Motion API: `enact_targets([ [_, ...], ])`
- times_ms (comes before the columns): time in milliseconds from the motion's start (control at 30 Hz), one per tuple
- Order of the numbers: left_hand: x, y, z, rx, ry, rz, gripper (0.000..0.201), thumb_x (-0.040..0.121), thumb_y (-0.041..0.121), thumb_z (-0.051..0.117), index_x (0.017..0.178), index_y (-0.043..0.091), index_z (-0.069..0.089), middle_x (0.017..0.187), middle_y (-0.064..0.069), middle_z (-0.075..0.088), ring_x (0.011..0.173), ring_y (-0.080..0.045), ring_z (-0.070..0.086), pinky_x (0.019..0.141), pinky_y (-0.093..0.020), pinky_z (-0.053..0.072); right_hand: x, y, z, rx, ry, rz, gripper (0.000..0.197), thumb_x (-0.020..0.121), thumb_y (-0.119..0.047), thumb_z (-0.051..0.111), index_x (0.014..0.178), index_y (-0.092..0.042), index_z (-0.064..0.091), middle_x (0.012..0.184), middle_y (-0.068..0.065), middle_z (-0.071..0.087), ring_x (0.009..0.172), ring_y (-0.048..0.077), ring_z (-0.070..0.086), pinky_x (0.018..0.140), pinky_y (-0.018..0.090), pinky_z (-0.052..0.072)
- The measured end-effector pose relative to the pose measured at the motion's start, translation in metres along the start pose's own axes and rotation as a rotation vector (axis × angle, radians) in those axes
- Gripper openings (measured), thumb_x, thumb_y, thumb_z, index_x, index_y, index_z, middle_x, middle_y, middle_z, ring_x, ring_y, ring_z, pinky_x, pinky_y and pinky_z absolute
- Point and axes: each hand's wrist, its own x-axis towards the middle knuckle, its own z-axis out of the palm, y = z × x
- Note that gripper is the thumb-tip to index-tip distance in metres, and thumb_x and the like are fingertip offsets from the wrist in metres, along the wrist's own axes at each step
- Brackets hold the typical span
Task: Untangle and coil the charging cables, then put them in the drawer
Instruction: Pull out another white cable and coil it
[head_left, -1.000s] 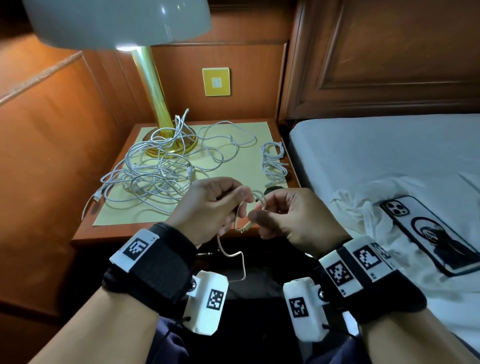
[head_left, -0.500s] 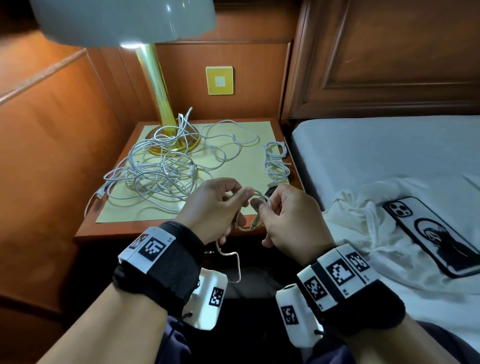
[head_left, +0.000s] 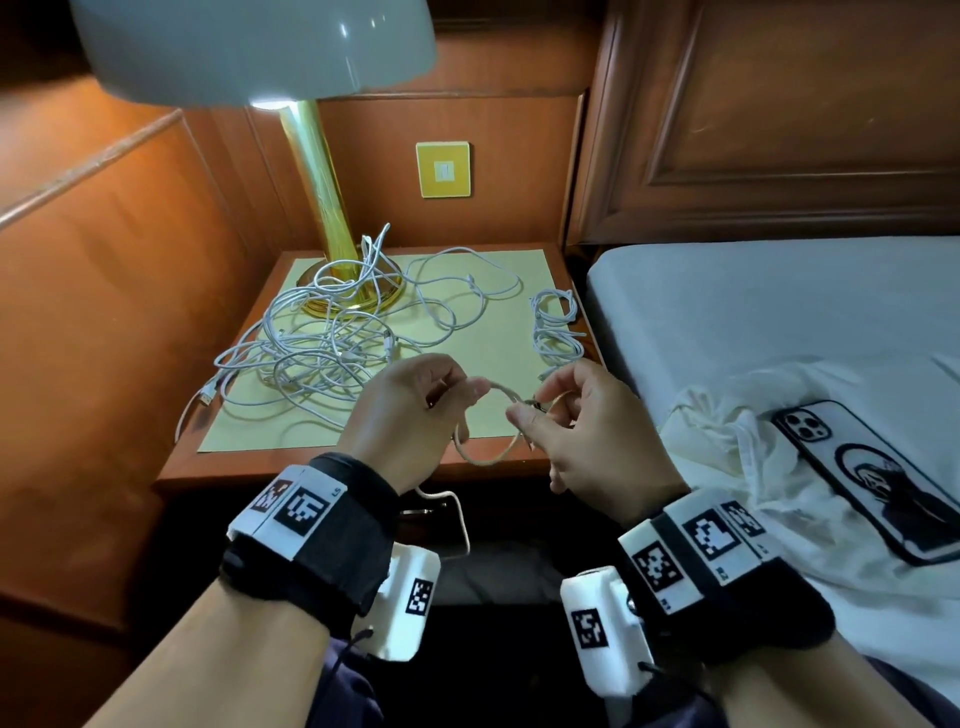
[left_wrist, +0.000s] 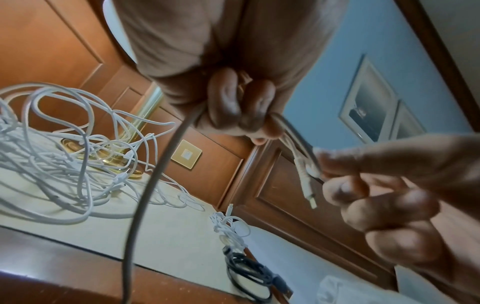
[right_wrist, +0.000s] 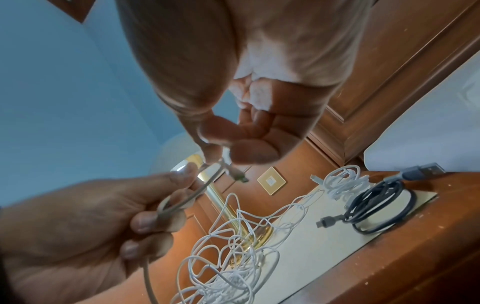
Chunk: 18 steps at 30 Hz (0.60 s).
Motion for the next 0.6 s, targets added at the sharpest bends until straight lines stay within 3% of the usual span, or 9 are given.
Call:
enact_targets([
  [100,0.002,-0.004,-0.005,-0.123,0.038,0.026,0.016,0.096,0.026,0.065,0.082,0.023,0.071,0.061,0.006,0.065,0.055,-0.018,0.044,0.058,-0.031,0.038,-0.002,0.002,-0.007,-0.028,0.015,-0.058,0.02,0.086,-0.04,0.074,0.1,-0.031,0.062,0.084,-0.006,0.064,0.065,0.011,0.062,0.069,0.037,0.058],
  [167,0.001,-0.004,-0.005,-0.154,0.027,0.072,0.014,0.096,0.022,0.065,0.087,0.027,0.074,0.062,0.007,0.064,0.056,-0.018,0.043,0.057,-0.03,0.036,-0.003,0.0,-0.009,0.005,-0.026,-0.085,0.023,0.091,-0.037,0.07,0.113,-0.033,0.064,0.097,-0.009,0.066,0.067,0.009,0.066,0.067,0.029,0.054],
  [233,-0.001,-0.001,-0.004,-0.16,0.02,0.13,0.013,0.096,0.021,0.066,0.089,0.028,0.075,0.063,0.007,0.065,0.057,-0.014,0.045,0.057,-0.029,0.038,-0.004,-0.004,-0.008,0.086,-0.12,-0.097,0.021,0.097,-0.03,0.063,0.118,-0.028,0.066,0.099,-0.005,0.071,0.063,0.01,0.068,0.061,0.028,0.052],
  [367,0.0,0.002,-0.001,-0.138,0.02,0.2,0.009,0.094,0.023,0.068,0.089,0.024,0.076,0.063,0.008,0.065,0.058,-0.004,0.051,0.06,-0.021,0.041,-0.005,-0.006,-0.006,0.185,-0.253,-0.071,0.019,0.104,-0.018,0.052,0.1,-0.012,0.07,0.075,-0.001,0.07,0.051,0.011,0.06,0.048,0.025,0.047],
  [500,0.006,-0.002,-0.011,-0.115,0.018,0.146,0.011,0.092,0.029,0.07,0.084,0.025,0.076,0.058,0.011,0.058,0.053,-0.006,0.044,0.054,-0.021,0.036,0.003,-0.005,-0.023,0.498,-0.161,0.147,0.019,0.101,-0.014,0.055,0.095,-0.004,0.07,0.075,0.007,0.068,0.048,0.012,0.053,0.044,0.022,0.038],
  [600,0.01,-0.009,-0.028,-0.109,0.08,0.114,0.012,0.094,0.025,0.069,0.087,0.029,0.077,0.06,0.02,0.063,0.048,-0.001,0.042,0.046,-0.013,0.031,0.006,-0.004,-0.042,0.729,-0.092,0.242,0.018,0.1,-0.013,0.054,0.095,-0.003,0.068,0.076,0.008,0.068,0.048,0.009,0.051,0.042,0.019,0.035],
])
